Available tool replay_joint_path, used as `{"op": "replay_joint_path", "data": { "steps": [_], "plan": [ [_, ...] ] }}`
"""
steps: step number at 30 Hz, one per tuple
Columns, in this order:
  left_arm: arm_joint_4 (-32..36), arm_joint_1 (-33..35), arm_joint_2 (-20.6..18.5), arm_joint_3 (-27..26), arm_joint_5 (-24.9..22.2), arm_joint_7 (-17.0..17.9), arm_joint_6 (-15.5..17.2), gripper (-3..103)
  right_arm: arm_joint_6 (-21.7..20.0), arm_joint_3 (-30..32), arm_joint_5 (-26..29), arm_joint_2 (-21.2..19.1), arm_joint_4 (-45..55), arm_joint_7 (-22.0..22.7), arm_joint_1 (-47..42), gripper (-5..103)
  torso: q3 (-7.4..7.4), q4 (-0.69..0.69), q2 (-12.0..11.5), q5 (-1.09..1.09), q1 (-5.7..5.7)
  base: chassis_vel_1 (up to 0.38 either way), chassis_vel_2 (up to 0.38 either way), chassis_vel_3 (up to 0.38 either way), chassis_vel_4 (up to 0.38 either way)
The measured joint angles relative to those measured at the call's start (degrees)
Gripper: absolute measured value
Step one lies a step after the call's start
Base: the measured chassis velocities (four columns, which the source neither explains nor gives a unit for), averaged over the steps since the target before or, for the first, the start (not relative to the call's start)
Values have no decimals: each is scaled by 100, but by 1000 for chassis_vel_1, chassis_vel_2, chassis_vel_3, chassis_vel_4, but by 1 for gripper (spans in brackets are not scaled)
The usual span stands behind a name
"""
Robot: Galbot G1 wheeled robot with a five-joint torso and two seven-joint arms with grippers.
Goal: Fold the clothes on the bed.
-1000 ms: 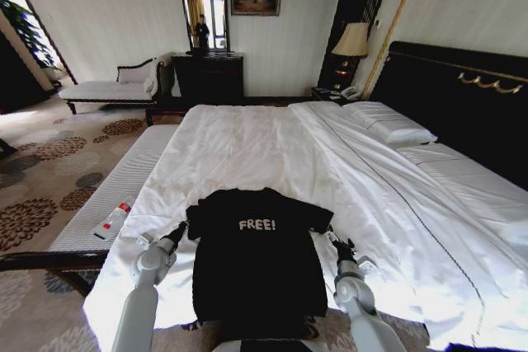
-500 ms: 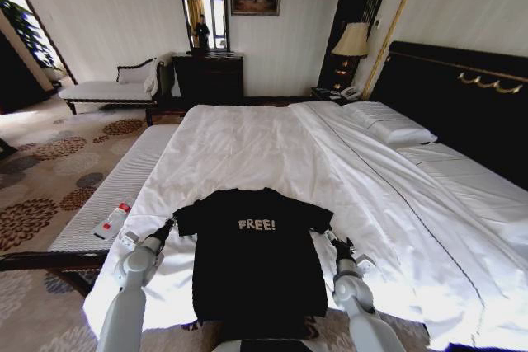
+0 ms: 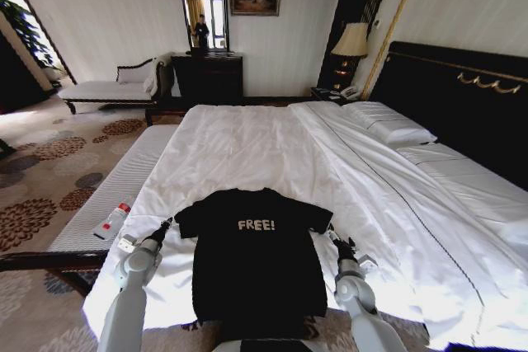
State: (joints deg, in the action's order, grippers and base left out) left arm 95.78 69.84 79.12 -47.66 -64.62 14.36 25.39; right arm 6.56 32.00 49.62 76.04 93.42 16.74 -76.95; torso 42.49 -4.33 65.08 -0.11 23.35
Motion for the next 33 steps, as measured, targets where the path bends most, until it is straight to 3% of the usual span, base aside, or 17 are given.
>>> {"op": "replay_joint_path", "data": {
  "steps": [4,5,7,10,13,19,23,25,29,31,33],
  "plan": [
    [447,272,-43,-115,29,27,-16,41,-28,34,1224,-171,-196,-293,342,100,1,-2,0,1,0,0,0,0,0],
    [447,272,-43,-115,29,27,-16,41,-28,34,1224,-171,-196,-293,342,100,1,-2,0,1,0,0,0,0,0],
    [733,437,-58,-195,27,58,-43,46,-148,64,1785,-273,-335,-478,531,100,1,-1,0,1,0,0,0,0,0],
    [1268,750,-56,-380,-41,110,-89,63,-425,78,2427,-418,-583,-778,810,100,0,-2,0,0,0,0,0,0,0],
    [1659,1011,-34,-558,-222,126,-93,68,-507,55,2533,-464,-804,-977,995,100,0,-2,0,0,0,0,0,0,0],
    [2693,1636,-24,-1203,-1087,120,-38,94,-545,-41,2445,-470,-1297,-1235,1325,100,0,1,0,1,0,0,0,0,0],
    [3034,1747,-56,-1451,-1334,204,-5,99,-509,-73,2375,-440,-1487,-1345,1394,103,0,-1,0,1,0,0,0,0,0],
    [3136,1761,-58,-1500,-1387,237,14,100,-489,-86,2368,-419,-1540,-1398,1412,98,0,-2,0,1,0,0,0,0,0],
    [3261,1761,-10,-1442,-1377,311,61,100,-400,-112,2378,-327,-1686,-1530,1480,77,0,-1,0,0,0,0,0,0,0],
    [3274,1758,3,-1407,-1360,322,67,100,-384,-113,2379,-320,-1715,-1556,1492,77,0,-1,0,0,0,0,0,0,0],
    [3314,1752,14,-1357,-1337,341,79,100,-357,-115,2376,-317,-1774,-1586,1524,65,0,-1,0,-1,0,0,0,0,0]
  ]
}}
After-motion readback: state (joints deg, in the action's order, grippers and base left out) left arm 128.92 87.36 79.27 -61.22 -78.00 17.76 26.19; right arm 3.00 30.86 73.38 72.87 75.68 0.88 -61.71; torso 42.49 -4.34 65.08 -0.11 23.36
